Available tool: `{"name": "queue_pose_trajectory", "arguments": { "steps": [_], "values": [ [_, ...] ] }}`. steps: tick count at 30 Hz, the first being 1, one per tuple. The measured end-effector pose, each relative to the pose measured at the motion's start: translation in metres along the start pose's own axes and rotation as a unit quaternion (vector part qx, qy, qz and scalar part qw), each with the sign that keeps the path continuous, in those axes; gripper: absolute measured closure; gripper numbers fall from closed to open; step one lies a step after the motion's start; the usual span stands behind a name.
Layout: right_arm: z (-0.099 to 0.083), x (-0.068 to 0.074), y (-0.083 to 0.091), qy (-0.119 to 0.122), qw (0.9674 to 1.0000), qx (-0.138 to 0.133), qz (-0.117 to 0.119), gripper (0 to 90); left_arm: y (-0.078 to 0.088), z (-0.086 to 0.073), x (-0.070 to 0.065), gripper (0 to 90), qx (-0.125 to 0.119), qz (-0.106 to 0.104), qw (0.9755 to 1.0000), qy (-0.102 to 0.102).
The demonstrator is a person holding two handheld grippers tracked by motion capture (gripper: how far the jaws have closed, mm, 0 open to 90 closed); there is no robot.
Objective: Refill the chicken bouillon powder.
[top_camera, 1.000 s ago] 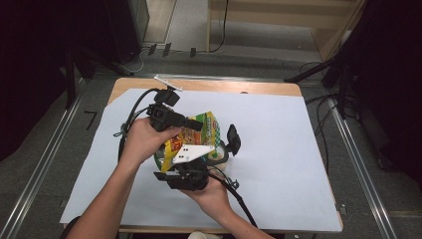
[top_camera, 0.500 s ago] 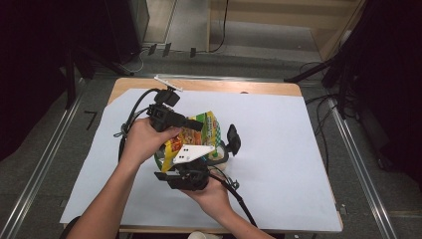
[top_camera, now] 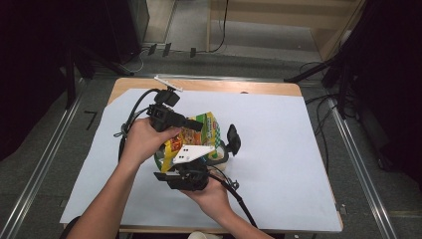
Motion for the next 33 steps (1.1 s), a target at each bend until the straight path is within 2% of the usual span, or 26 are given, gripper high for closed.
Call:
{"name": "queue_pose_trajectory", "arguments": {
  "steps": [4, 10, 33],
  "values": [
    [0.0026, 0.0022, 0.0023, 0.006, 1.0000, -0.004, 0.002, 69.3, 0.0046, 0.0013, -0.0018, 73.7, -0.008, -0.001, 1.0000, -0.003],
    [0.0007, 0.0010, 0.0004, -0.003, 1.0000, 0.000, 0.006, 69.4, 0.0010, 0.0004, -0.0002, 73.9, 0.002, 0.001, 1.0000, -0.001],
    [-0.0005, -0.0003, -0.0008, -0.001, 1.0000, 0.001, 0.001, 69.4, -0.0005, -0.0001, 0.0000, 74.2, 0.001, 0.004, 1.0000, -0.002]
  ]
}}
Point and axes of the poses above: each handheld gripper's, and its own axes: y roughly backward along the jaws, z roughly out of its top, x roughly to its left, the point moved 2 cm from there along -y, roughly forward along the jaws, and after that the axes turned 15 degrees about -y, right-handed, at the moved point
